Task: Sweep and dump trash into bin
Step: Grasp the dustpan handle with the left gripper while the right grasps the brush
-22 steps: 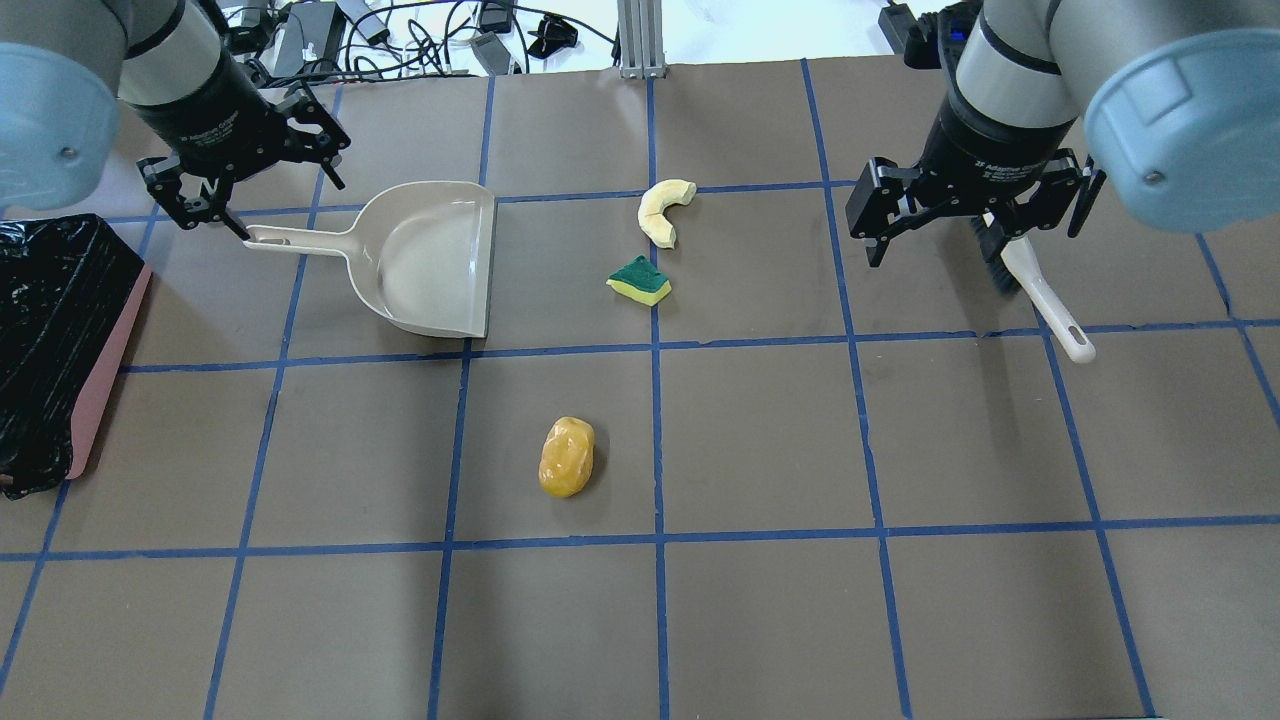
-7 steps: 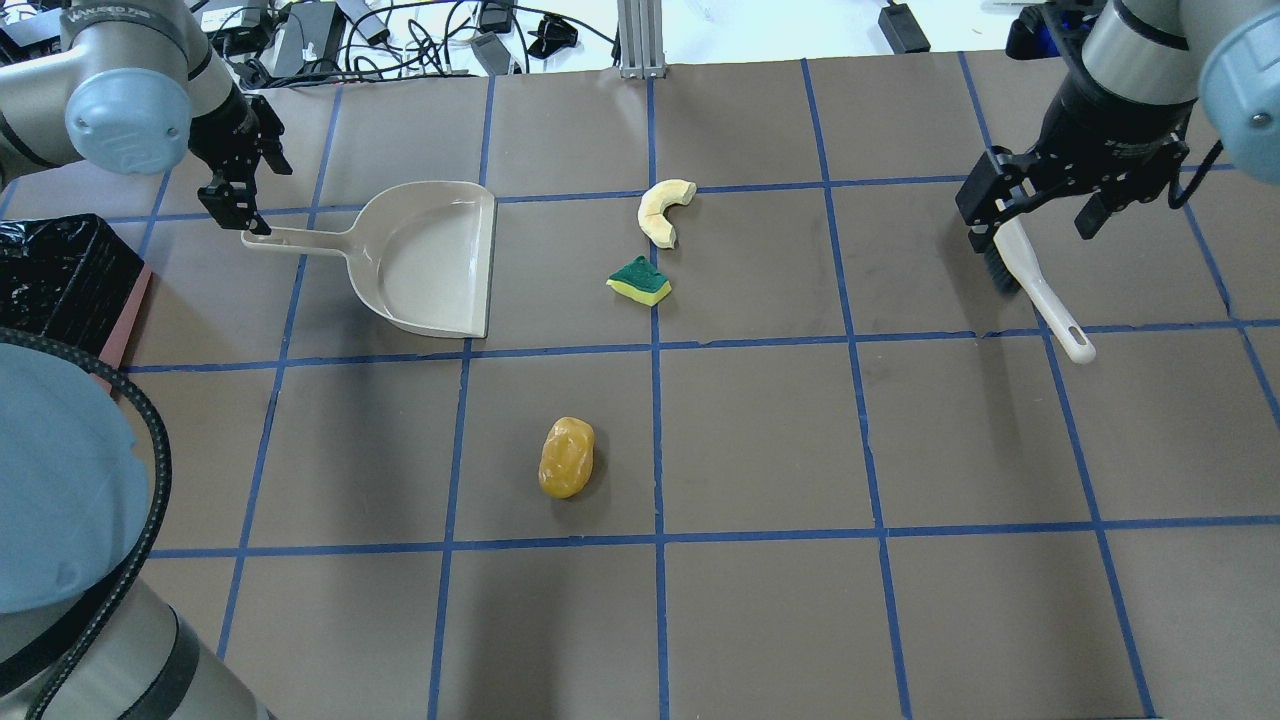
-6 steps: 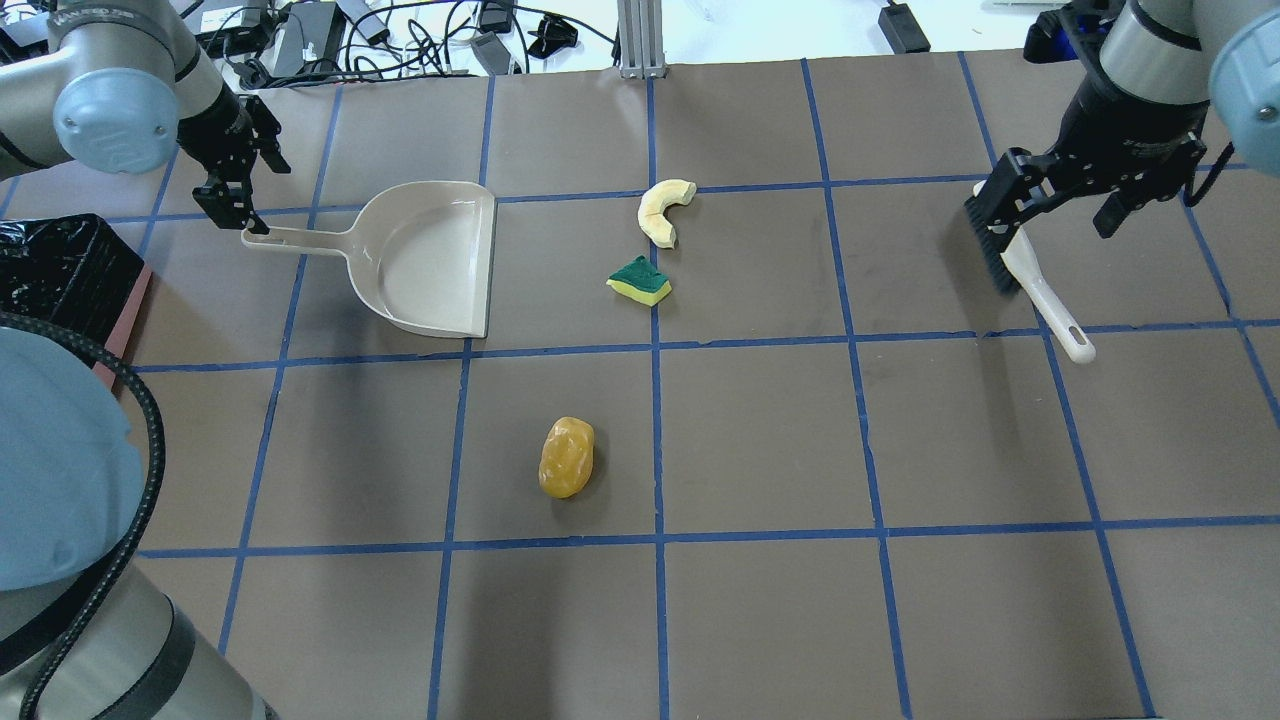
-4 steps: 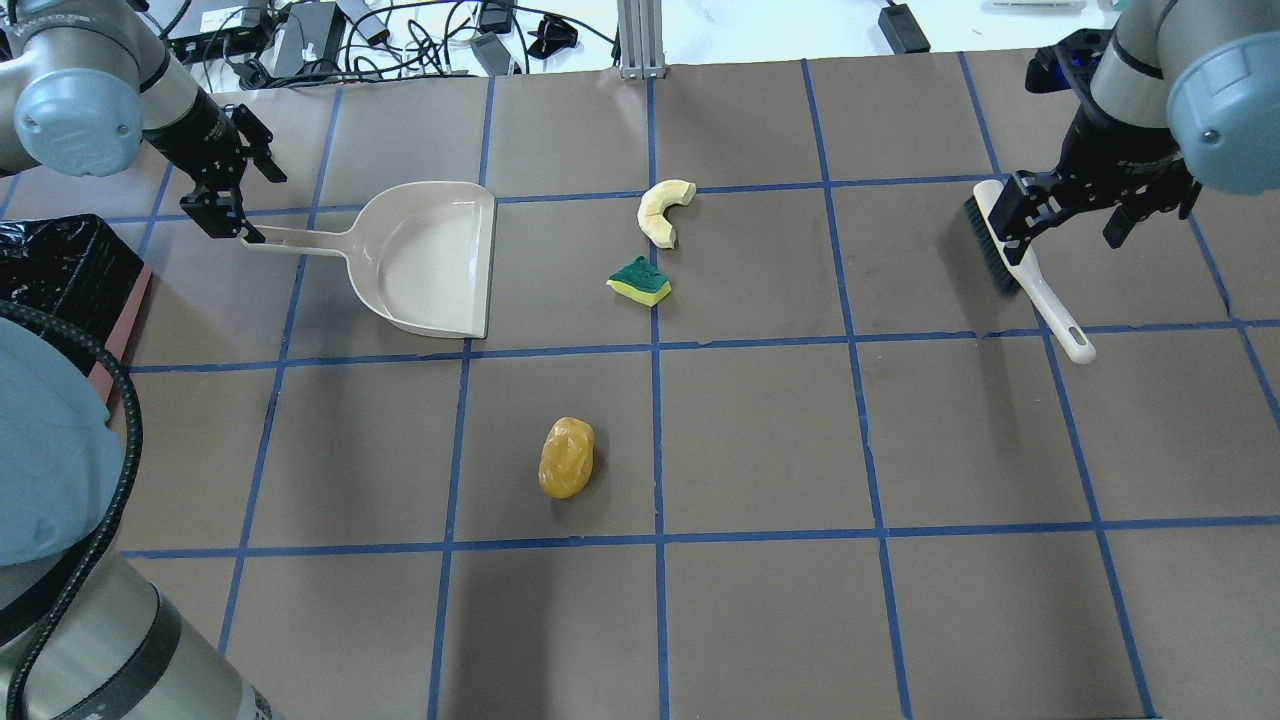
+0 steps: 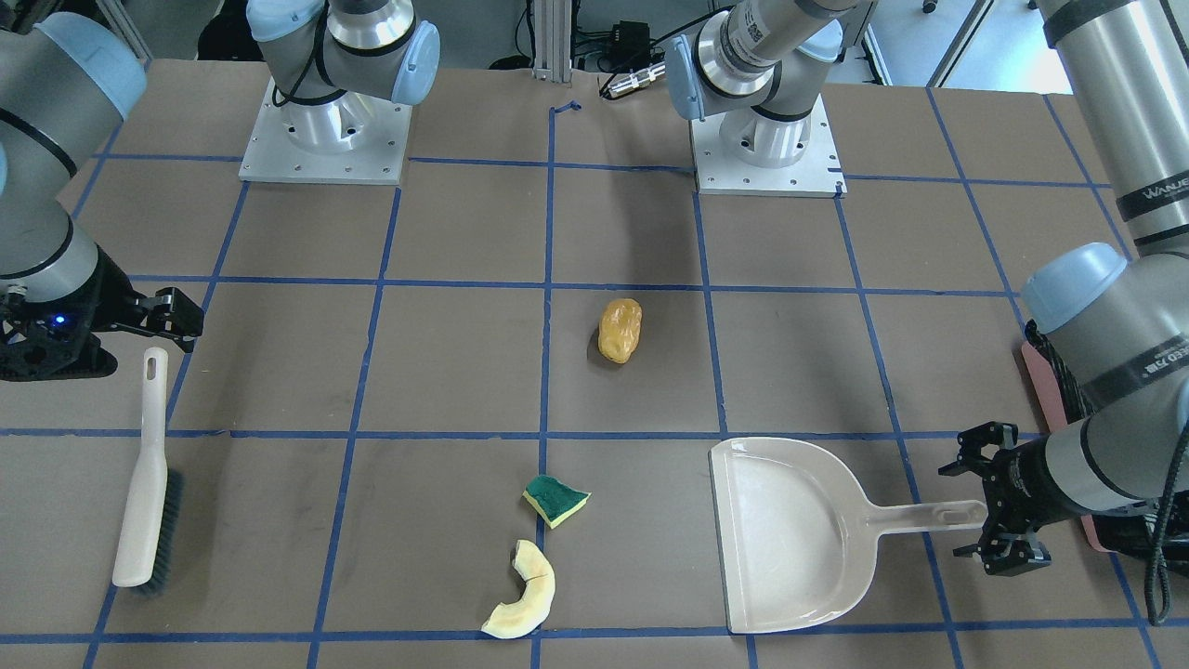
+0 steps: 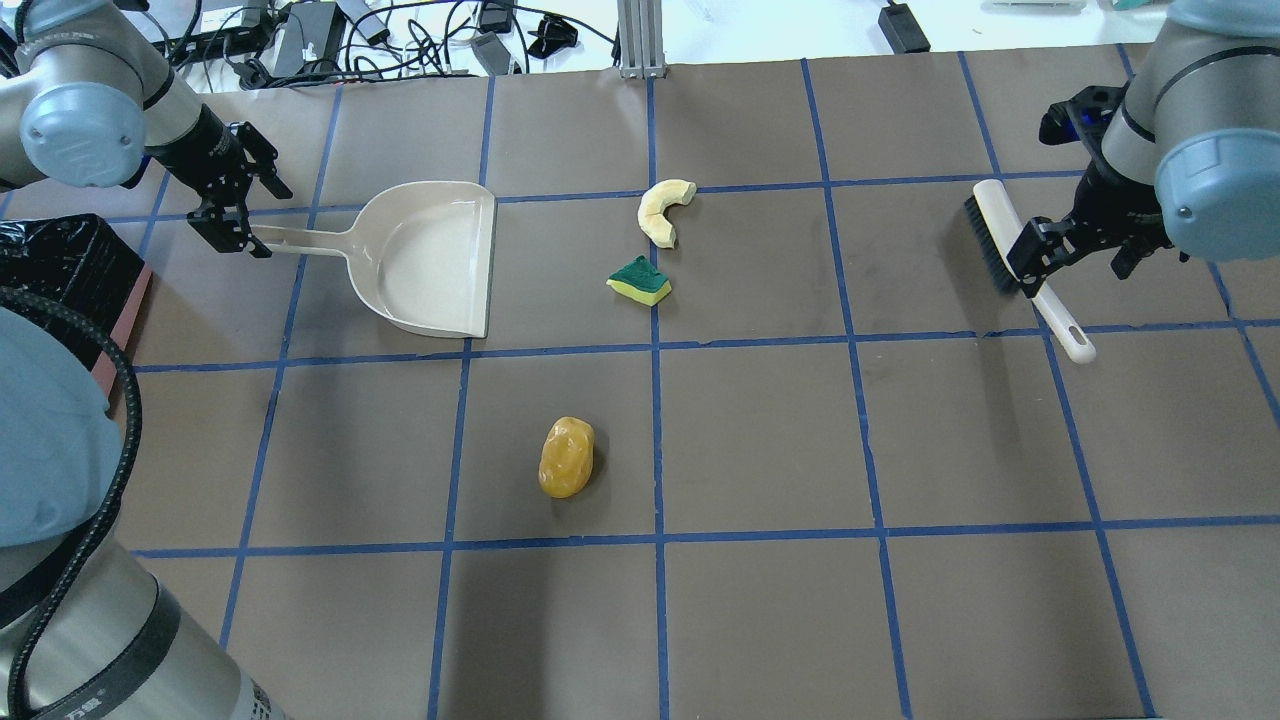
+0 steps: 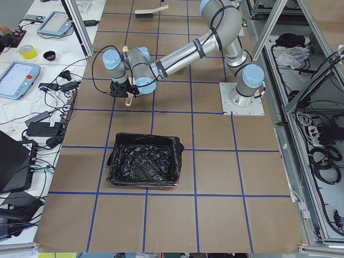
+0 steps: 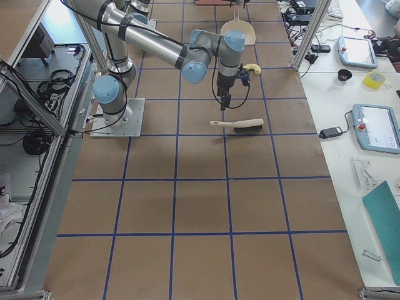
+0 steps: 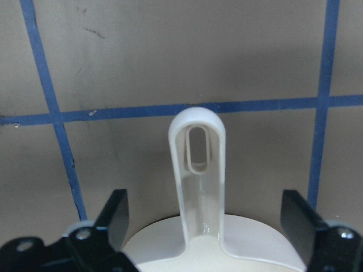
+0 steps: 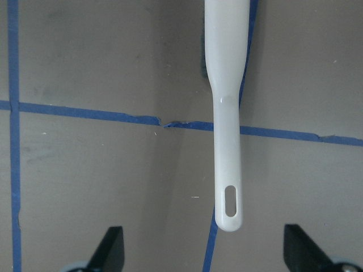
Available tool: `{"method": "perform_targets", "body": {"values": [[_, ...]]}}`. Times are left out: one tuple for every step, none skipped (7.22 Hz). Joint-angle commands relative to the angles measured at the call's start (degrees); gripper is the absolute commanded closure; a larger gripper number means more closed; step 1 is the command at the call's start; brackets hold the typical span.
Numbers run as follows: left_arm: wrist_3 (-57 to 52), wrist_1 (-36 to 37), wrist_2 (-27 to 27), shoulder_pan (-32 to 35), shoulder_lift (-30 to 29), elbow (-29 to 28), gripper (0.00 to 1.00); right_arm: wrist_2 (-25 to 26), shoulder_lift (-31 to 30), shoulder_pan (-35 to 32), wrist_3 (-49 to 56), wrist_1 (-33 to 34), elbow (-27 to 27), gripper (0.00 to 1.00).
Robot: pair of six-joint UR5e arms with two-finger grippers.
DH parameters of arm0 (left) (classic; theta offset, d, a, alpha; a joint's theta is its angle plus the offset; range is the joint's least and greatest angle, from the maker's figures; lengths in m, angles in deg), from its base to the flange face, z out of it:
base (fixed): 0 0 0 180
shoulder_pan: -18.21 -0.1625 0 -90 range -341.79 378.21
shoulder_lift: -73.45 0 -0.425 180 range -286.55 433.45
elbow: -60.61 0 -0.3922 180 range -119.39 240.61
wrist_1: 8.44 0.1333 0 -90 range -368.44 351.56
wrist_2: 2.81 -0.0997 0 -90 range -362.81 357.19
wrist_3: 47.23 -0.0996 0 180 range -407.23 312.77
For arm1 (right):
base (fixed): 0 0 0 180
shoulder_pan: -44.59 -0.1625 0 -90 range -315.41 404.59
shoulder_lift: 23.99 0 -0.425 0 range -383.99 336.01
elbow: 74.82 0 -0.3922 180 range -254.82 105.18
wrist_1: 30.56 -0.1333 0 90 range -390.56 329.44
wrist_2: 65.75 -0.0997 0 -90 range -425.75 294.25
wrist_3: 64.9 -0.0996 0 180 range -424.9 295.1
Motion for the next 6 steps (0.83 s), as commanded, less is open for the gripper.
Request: {"method": "perform_targets", "body": {"values": [[0.05, 0.97, 0.08, -0.52, -0.43, 0.57, 0.07, 0.07, 3.10, 2.31, 0.99, 2.26, 0.64, 0.00], [-0.03, 1.06, 0.17, -0.61, -0.86, 0.57, 0.08, 0.07, 4.60, 2.84, 0.90, 2.63, 1.08, 0.00], [0.05, 1.14, 0.00, -0.61, -1.04, 0.83, 0.13, 0.68, 7.31, 3.02, 0.82, 4.98, 1.08, 0.00], [0.05, 2.02, 0.09, -0.61, -1.13, 1.97, 0.20, 0.86, 9.68, 3.02, 0.47, 7.44, 1.08, 0.00], [0.05, 4.98, 0.26, -0.61, -1.13, 3.89, 0.32, 0.87, 9.80, 3.02, 0.29, 7.12, 1.34, 0.00], [0.14, 6.06, 0.52, -0.61, -0.96, 4.70, 0.54, 0.87, 9.97, 3.02, 0.20, 7.12, 1.69, 0.00]]}}
